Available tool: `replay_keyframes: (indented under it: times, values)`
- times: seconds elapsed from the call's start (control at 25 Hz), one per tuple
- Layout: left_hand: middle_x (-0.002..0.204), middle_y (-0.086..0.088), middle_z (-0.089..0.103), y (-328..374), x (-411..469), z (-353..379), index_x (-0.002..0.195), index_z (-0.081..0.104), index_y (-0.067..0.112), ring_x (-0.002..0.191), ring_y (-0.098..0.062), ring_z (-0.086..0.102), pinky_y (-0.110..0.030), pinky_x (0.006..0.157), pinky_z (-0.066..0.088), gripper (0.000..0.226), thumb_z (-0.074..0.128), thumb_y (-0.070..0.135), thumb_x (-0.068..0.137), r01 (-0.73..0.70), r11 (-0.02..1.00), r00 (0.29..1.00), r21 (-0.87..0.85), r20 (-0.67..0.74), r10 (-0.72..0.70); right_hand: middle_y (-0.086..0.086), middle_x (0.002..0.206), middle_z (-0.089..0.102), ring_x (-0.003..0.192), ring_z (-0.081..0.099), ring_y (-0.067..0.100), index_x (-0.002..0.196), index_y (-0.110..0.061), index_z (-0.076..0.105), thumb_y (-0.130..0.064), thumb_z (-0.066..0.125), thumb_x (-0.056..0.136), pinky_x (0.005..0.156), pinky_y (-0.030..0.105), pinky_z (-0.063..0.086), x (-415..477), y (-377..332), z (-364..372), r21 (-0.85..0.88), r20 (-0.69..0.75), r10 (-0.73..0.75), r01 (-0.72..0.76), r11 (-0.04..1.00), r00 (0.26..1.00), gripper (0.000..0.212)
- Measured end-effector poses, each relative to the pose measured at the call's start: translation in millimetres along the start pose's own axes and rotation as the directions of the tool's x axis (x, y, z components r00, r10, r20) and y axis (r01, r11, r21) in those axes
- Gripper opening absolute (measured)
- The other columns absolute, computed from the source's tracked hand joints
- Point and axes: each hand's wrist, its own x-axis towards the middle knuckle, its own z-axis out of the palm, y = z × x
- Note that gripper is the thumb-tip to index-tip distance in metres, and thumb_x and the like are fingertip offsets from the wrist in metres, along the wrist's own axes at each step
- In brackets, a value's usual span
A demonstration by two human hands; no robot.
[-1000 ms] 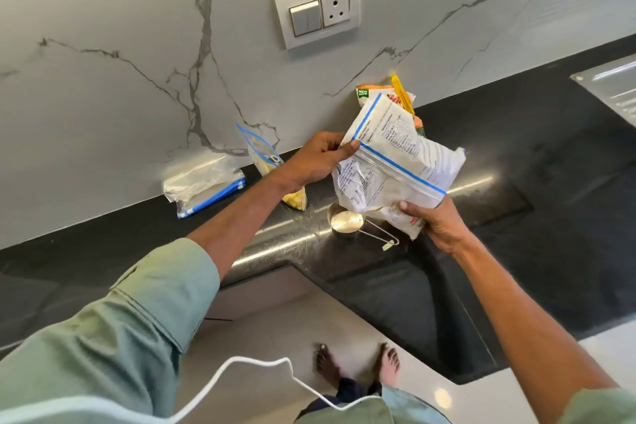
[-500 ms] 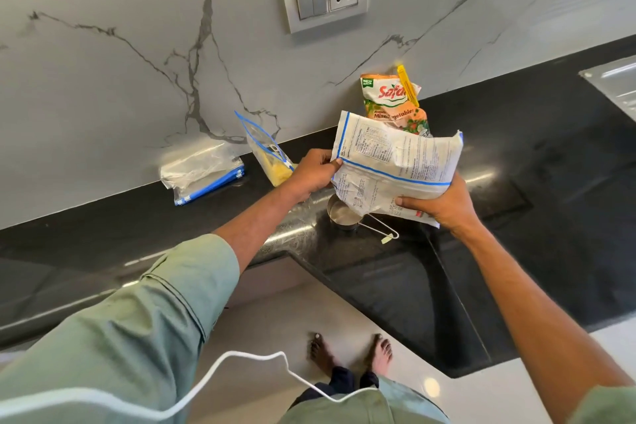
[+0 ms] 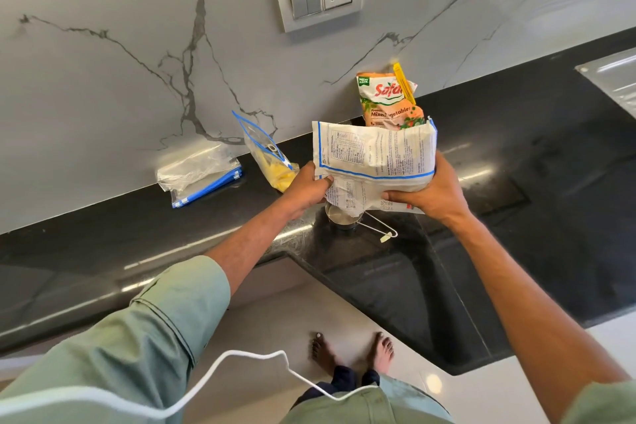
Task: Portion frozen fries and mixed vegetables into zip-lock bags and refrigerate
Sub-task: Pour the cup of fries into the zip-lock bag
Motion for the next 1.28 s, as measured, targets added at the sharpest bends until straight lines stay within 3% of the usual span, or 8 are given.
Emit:
replay_keyframes:
  times: [0.2, 0.48, 0.88, 1.08, 1.28]
  values:
    - [0.135, -0.003, 0.064, -7, 1, -3, 0.141, 0.044, 0.020, 0.121, -0.023, 0.064, -0.029, 0.077, 0.062, 0.039, 0.054, 0.012, 0.104, -0.035, 0.999, 0.999, 0.009, -0.007, 0.035, -0.006, 0.126, 0.072, 0.115, 0.071, 0.015, 0.139, -0.022, 0.053, -0.051, 0.100, 0.061, 0.090, 0.051, 0.063, 5, -6, -1, -0.039, 0.008, -0.026, 0.026, 0.999, 1.000, 0.096]
    - [0.135, -0.003, 0.064, -9, 2, -3, 0.140, 0.046, 0.023, 0.124, -0.025, 0.063, -0.048, 0.091, 0.061, 0.039, 0.056, 0.012, 0.103, -0.051, 0.999, 0.998, 0.011, -0.023, 0.051, -0.007, 0.125, 0.072, 0.113, 0.072, 0.013, 0.141, -0.023, 0.052, -0.053, 0.099, 0.061, 0.090, 0.050, 0.063, 4, -13, -3, -0.074, 0.006, -0.040, 0.041, 0.996, 0.999, 0.098]
    - [0.134, -0.003, 0.065, -16, 1, -9, 0.139, 0.047, 0.023, 0.122, -0.024, 0.065, -0.049, 0.090, 0.061, 0.038, 0.052, 0.010, 0.104, -0.046, 0.998, 0.996, -0.041, -0.075, 0.043, -0.008, 0.122, 0.074, 0.107, 0.073, 0.009, 0.144, -0.024, 0.050, -0.060, 0.094, 0.062, 0.093, 0.047, 0.062, 5, -28, 3, -0.214, 0.030, -0.104, 0.108, 0.971, 0.994, 0.100]
    - [0.135, -0.004, 0.065, -15, -1, -8, 0.136, 0.050, 0.023, 0.124, -0.025, 0.064, -0.051, 0.092, 0.060, 0.035, 0.051, 0.009, 0.104, -0.058, 0.998, 0.995, -0.021, -0.084, 0.056, -0.006, 0.125, 0.073, 0.108, 0.073, 0.010, 0.144, -0.021, 0.051, -0.057, 0.095, 0.064, 0.093, 0.049, 0.062, 8, -27, 2, -0.229, 0.015, -0.096, 0.097, 0.969, 0.995, 0.098]
    - [0.134, -0.003, 0.065, -10, 0, -3, 0.137, 0.049, 0.023, 0.125, -0.024, 0.063, -0.050, 0.091, 0.061, 0.035, 0.052, 0.010, 0.104, -0.072, 0.997, 0.995, -0.040, -0.075, 0.069, -0.008, 0.123, 0.073, 0.107, 0.073, 0.010, 0.141, -0.024, 0.053, -0.067, 0.093, 0.059, 0.089, 0.049, 0.064, 7, -28, -6, -0.215, -0.024, -0.107, 0.099, 0.972, 0.994, 0.100]
